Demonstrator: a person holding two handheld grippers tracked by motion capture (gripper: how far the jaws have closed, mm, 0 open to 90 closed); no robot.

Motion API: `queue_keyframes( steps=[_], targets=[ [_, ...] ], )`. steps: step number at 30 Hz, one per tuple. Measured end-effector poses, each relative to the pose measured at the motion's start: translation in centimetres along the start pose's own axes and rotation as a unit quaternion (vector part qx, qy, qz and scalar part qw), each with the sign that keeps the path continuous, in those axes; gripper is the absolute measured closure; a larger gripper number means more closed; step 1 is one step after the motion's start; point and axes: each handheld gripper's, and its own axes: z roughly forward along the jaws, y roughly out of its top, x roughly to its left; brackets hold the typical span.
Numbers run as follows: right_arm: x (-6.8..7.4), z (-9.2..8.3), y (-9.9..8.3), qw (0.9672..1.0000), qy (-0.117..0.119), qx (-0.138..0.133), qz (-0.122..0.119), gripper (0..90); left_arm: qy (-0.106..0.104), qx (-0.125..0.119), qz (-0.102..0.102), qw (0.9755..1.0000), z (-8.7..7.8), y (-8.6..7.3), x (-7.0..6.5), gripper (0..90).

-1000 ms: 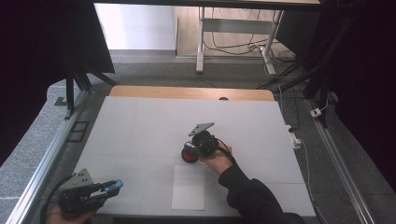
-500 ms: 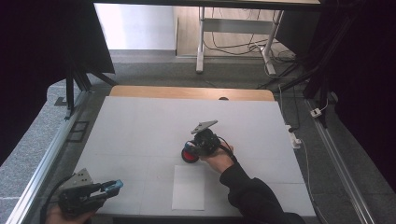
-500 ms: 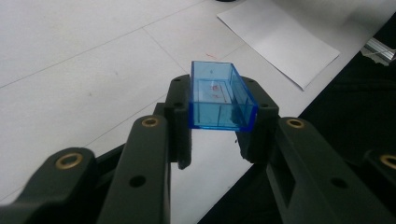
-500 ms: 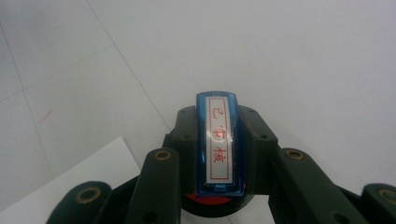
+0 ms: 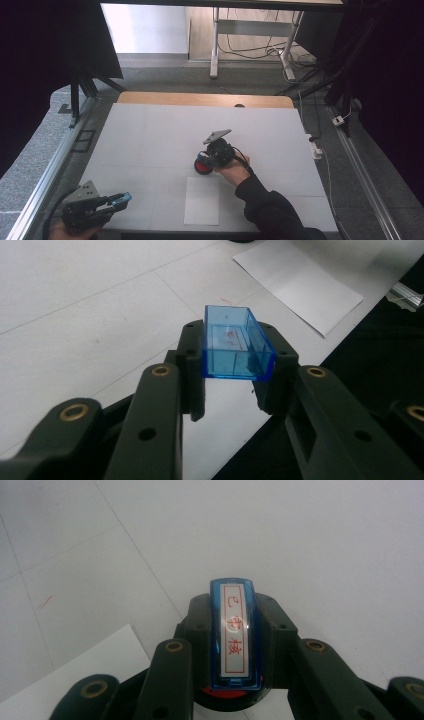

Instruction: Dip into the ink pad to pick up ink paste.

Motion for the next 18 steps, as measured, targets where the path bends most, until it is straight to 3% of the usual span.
queue_keyframes(
  steps=[18],
  targets=[
    [-0.2,-1.2,0.1,0.9997,0.010,-0.020,0.008,70.9,-0.003,-0.003,-0.005,1.0000,-0.1,0.0,0.1,68.1]
  ],
)
